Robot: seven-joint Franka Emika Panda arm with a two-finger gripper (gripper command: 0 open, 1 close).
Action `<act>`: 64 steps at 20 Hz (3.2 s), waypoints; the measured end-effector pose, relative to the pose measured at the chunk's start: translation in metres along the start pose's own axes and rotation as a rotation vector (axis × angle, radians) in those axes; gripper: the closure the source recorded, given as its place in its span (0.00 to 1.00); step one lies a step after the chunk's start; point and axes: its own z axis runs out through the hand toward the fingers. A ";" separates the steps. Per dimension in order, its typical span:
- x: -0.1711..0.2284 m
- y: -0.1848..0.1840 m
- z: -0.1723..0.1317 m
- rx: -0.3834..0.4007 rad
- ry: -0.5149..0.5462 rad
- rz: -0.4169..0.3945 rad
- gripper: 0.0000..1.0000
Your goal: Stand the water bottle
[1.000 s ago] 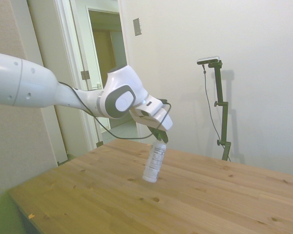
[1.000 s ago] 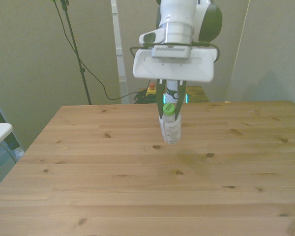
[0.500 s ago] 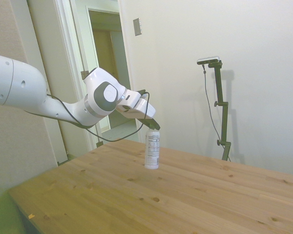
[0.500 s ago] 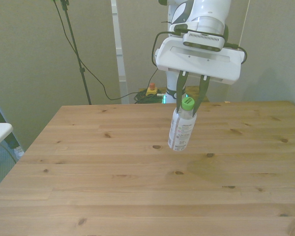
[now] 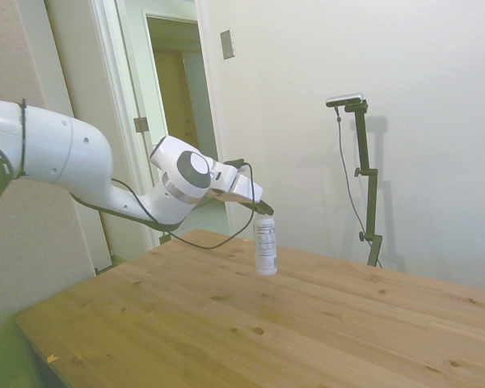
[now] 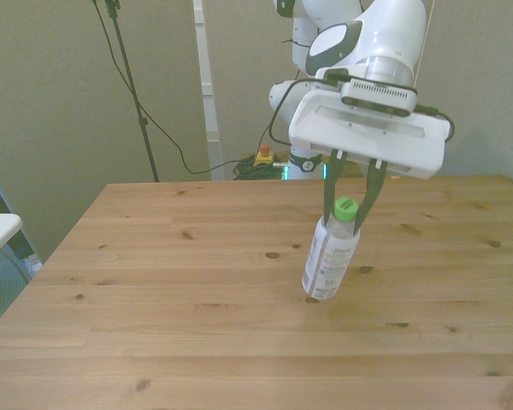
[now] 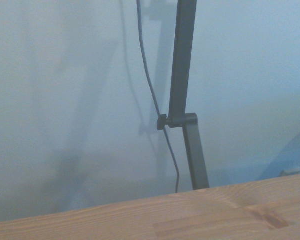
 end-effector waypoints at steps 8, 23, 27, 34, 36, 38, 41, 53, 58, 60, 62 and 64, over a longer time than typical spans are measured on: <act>-0.015 -0.018 -0.001 0.094 0.095 0.011 1.00; -0.058 -0.021 0.032 0.224 0.114 0.050 1.00; -0.065 -0.016 0.039 0.234 0.094 0.063 1.00; -0.062 -0.005 0.047 0.241 0.085 0.093 0.00; -0.061 -0.003 0.049 0.238 0.084 0.101 0.00; -0.060 -0.002 0.049 0.237 0.085 0.104 0.00; -0.059 -0.001 0.050 0.236 0.084 0.106 0.00; -0.053 0.009 0.050 0.223 0.082 0.114 0.00; -0.051 0.016 0.036 0.219 0.074 0.118 0.00; -0.049 0.018 0.021 0.225 0.068 0.124 0.00; -0.046 0.020 -0.002 0.232 0.058 0.126 0.00; -0.044 0.024 -0.032 0.232 0.035 0.122 0.00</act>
